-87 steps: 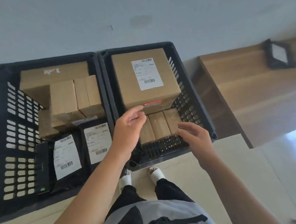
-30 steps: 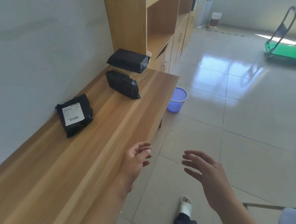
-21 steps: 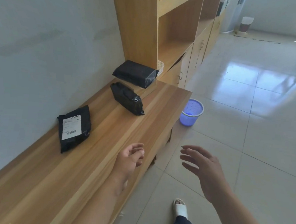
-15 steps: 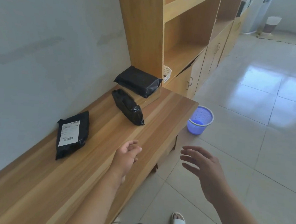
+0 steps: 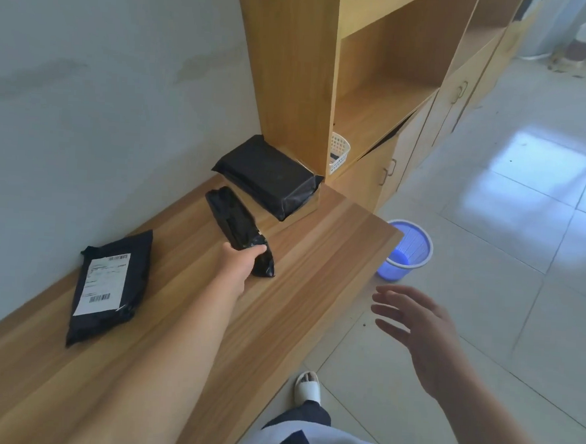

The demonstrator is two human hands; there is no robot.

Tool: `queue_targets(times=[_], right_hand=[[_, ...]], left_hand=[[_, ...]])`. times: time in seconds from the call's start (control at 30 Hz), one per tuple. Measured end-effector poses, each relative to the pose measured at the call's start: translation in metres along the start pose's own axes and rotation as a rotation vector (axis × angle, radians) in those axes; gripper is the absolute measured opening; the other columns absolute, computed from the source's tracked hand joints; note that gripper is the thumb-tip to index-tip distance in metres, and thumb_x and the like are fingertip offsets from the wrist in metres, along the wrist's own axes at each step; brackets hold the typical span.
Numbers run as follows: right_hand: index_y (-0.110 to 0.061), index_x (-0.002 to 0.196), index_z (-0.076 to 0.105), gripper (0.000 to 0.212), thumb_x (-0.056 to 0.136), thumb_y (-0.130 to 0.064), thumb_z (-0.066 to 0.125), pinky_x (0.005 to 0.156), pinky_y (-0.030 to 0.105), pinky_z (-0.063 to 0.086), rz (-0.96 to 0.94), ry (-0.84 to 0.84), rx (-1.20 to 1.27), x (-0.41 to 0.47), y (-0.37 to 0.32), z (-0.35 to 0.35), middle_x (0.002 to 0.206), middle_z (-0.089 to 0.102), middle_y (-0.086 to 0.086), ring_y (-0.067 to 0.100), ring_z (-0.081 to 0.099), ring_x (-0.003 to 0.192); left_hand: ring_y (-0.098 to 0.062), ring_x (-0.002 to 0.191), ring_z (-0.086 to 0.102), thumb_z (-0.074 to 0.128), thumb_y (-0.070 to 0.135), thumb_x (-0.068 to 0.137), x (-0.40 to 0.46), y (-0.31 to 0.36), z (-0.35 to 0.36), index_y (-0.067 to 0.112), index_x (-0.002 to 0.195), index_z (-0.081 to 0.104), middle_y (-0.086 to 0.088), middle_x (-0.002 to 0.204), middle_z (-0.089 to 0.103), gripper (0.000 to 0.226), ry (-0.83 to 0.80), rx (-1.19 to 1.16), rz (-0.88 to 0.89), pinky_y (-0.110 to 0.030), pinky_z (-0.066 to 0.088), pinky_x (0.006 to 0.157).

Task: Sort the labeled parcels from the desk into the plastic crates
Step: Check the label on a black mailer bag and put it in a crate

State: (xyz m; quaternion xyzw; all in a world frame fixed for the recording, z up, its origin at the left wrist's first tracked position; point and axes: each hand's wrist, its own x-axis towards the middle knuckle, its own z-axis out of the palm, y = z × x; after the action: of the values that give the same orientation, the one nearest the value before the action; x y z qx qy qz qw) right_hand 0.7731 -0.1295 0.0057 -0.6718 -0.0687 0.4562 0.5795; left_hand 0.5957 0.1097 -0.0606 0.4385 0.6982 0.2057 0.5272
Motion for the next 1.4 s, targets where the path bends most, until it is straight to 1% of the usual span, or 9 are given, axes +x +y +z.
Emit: queue_targets(times=[0.27,0.53,0.67,0.8,0.87,0.97,1.07,1.2,1.4], right_hand=[[-0.005,0.105,0.077,0.017,0.099,-0.006,0.060,0.095,0.046,0.055,0.002,0.002,-0.107,0.056,-0.035,0.013,0.103,0.078,0.015,0.027,0.072,0.096],[0.000,0.106,0.075,0.017,0.098,-0.004,0.060,0.099,0.049,0.054,0.049,-0.131,-0.168,0.100,-0.056,0.043,0.109,0.075,0.022,0.028,0.071,0.095],[-0.004,0.102,0.077,0.017,0.099,-0.005,0.061,0.098,0.049,0.055,0.072,-0.261,-0.245,0.125,-0.064,0.064,0.108,0.076,0.021,0.028,0.071,0.095],[-0.010,0.103,0.078,0.015,0.101,-0.013,0.063,0.091,0.042,0.059,0.113,-0.424,-0.372,0.146,-0.069,0.080,0.105,0.078,0.013,0.027,0.073,0.103],[-0.011,0.109,0.075,0.015,0.101,-0.018,0.065,0.093,0.040,0.059,0.128,-0.519,-0.439,0.153,-0.073,0.091,0.109,0.076,0.011,0.026,0.072,0.104],[-0.016,0.114,0.071,0.017,0.100,-0.025,0.066,0.094,0.038,0.057,0.125,-0.663,-0.559,0.156,-0.080,0.110,0.115,0.071,0.007,0.023,0.069,0.106],[-0.027,0.119,0.065,0.025,0.097,-0.038,0.069,0.080,0.025,0.055,0.068,-0.872,-0.669,0.149,-0.082,0.125,0.122,0.066,-0.003,0.016,0.067,0.108],[-0.027,0.137,0.059,0.064,0.082,-0.051,0.080,0.091,0.034,0.056,0.056,-1.165,-0.663,0.139,-0.096,0.128,0.130,0.070,-0.003,0.017,0.070,0.114],[-0.021,0.129,0.068,0.046,0.085,-0.025,0.080,0.089,0.032,0.056,-0.032,-1.433,-0.598,0.119,-0.126,0.108,0.121,0.076,-0.002,0.019,0.073,0.111]], left_hand=[[-0.038,0.131,0.054,0.089,0.027,0.077,0.080,0.028,0.039,0.009,0.149,0.038,-0.016,0.150,0.048,0.090,0.247,0.062,-0.124,-0.048,0.051,0.101],[-0.038,0.120,0.062,0.087,0.030,0.074,0.085,0.015,0.025,0.004,0.135,0.052,-0.014,0.139,0.059,0.075,0.250,0.117,-0.141,-0.040,0.053,0.096],[-0.030,0.103,0.059,0.082,0.023,0.080,0.071,0.004,0.000,0.006,0.126,0.054,-0.011,0.126,0.061,0.057,0.216,0.001,-0.188,-0.037,0.050,0.083],[-0.028,0.102,0.066,0.075,0.025,0.085,0.030,-0.010,-0.028,0.008,0.119,0.060,-0.011,0.114,0.069,0.041,0.161,-0.256,-0.327,-0.044,0.057,0.097],[-0.023,0.092,0.067,0.069,0.023,0.090,-0.002,-0.015,-0.038,0.009,0.112,0.065,-0.010,0.104,0.071,0.026,0.129,-0.375,-0.342,-0.044,0.061,0.092],[-0.020,0.085,0.072,0.067,0.018,0.092,-0.051,-0.023,-0.044,0.012,0.110,0.071,-0.008,0.099,0.078,0.020,0.171,-0.558,-0.243,-0.034,0.060,0.071],[-0.014,0.079,0.073,0.071,0.014,0.086,-0.101,-0.024,-0.042,0.015,0.111,0.073,-0.006,0.103,0.078,0.026,0.200,-0.729,-0.057,-0.030,0.057,0.062],[-0.026,0.111,0.071,0.078,0.022,0.066,-0.153,-0.022,-0.030,0.014,0.135,0.063,-0.011,0.129,0.072,0.072,0.195,-0.828,0.184,-0.038,0.059,0.079],[-0.045,0.134,0.055,0.077,0.012,0.071,-0.199,-0.031,0.008,0.006,0.146,0.050,-0.023,0.144,0.059,0.080,0.279,-0.845,0.347,-0.059,0.045,0.107]])
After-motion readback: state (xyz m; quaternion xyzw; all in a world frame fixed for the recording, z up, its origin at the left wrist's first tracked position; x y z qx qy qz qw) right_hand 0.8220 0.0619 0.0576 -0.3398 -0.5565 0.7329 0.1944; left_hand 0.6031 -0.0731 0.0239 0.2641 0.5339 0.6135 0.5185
